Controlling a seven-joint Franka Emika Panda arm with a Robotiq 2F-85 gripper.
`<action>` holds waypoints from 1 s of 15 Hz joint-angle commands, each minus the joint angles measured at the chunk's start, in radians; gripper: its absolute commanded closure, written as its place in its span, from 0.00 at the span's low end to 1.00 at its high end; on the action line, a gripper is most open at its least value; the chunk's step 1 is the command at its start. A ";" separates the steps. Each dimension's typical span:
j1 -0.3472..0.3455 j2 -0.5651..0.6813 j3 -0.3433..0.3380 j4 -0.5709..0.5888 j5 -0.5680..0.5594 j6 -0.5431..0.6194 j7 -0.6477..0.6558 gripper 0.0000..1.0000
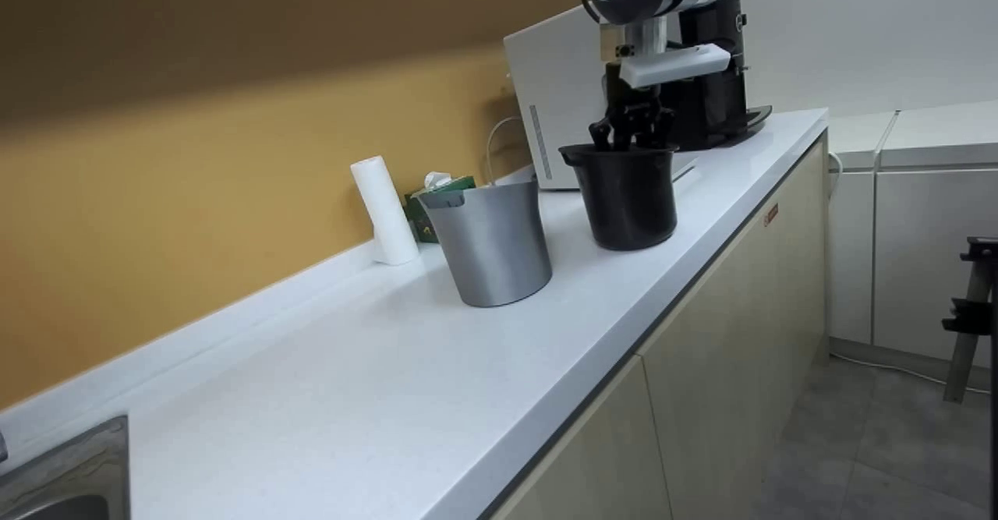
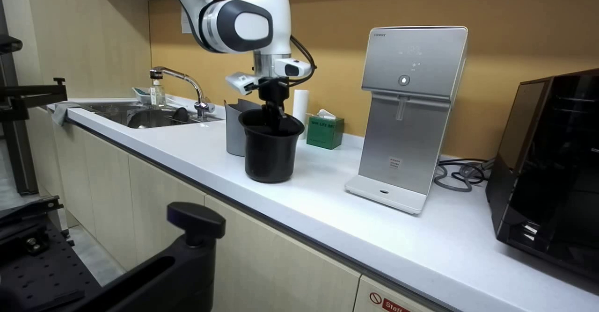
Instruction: Remove the black jug from the silver jug and put it on the kitchen countertop
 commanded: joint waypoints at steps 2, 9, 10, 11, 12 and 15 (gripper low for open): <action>0.011 -0.035 0.007 0.009 0.002 0.006 0.005 0.33; 0.025 -0.095 0.013 0.077 -0.121 -0.045 0.074 0.00; 0.025 -0.105 0.014 0.095 -0.161 -0.063 0.093 0.00; 0.024 -0.115 0.017 0.117 -0.196 -0.085 0.106 0.00; 0.023 -0.126 0.021 0.142 -0.227 -0.113 0.115 0.00; 0.024 -0.148 0.036 0.208 -0.222 -0.201 0.078 0.00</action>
